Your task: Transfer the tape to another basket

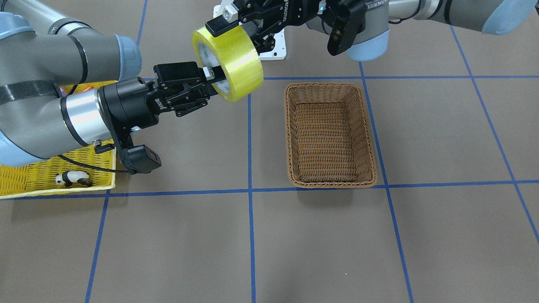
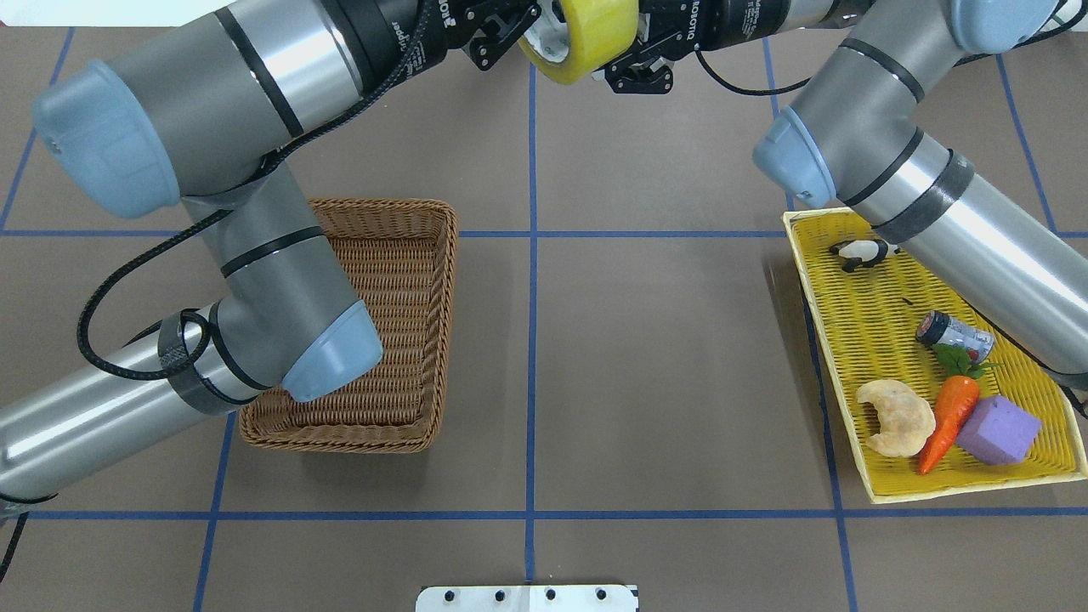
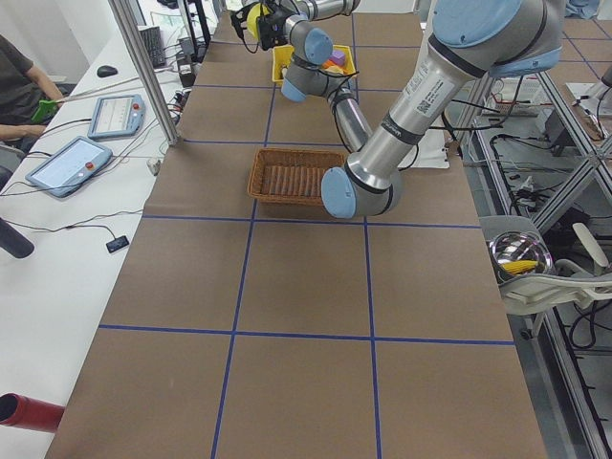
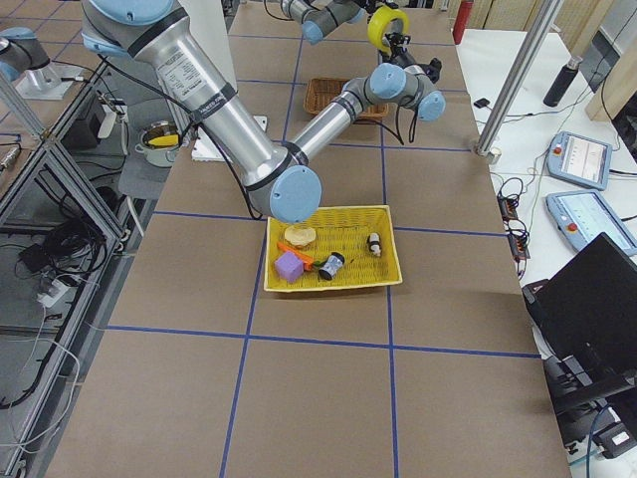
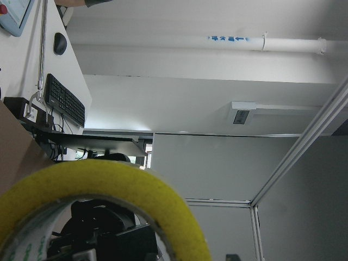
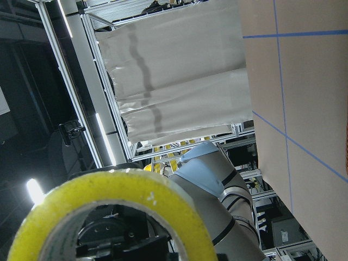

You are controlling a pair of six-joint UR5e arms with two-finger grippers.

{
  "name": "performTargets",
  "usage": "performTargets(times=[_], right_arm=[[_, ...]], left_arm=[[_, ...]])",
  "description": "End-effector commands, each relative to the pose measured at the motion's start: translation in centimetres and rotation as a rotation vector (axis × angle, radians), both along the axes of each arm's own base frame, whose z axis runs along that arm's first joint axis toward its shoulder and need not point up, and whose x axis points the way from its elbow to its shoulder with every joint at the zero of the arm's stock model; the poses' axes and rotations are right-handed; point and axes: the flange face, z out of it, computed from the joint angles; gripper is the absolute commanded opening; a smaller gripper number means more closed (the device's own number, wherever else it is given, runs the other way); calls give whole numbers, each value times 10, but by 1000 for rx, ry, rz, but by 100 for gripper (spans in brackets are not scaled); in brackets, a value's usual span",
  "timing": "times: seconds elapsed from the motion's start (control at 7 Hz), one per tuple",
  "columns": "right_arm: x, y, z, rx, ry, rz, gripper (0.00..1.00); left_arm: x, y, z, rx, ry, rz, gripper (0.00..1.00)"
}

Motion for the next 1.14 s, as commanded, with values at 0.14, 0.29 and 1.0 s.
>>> performTargets(times=[0.14,0.29,1.0], right_arm=[[-1,-1,-4,-9,7,0,84],[-1,-1,-2,-8,13,-2,98],[50,1,25,7,45,49,99]], left_arm=[[-3,2,-1,5,6,-2,0],[-7,4,-2,7,14,5,0],[-30,20,48,43,4,31,0]])
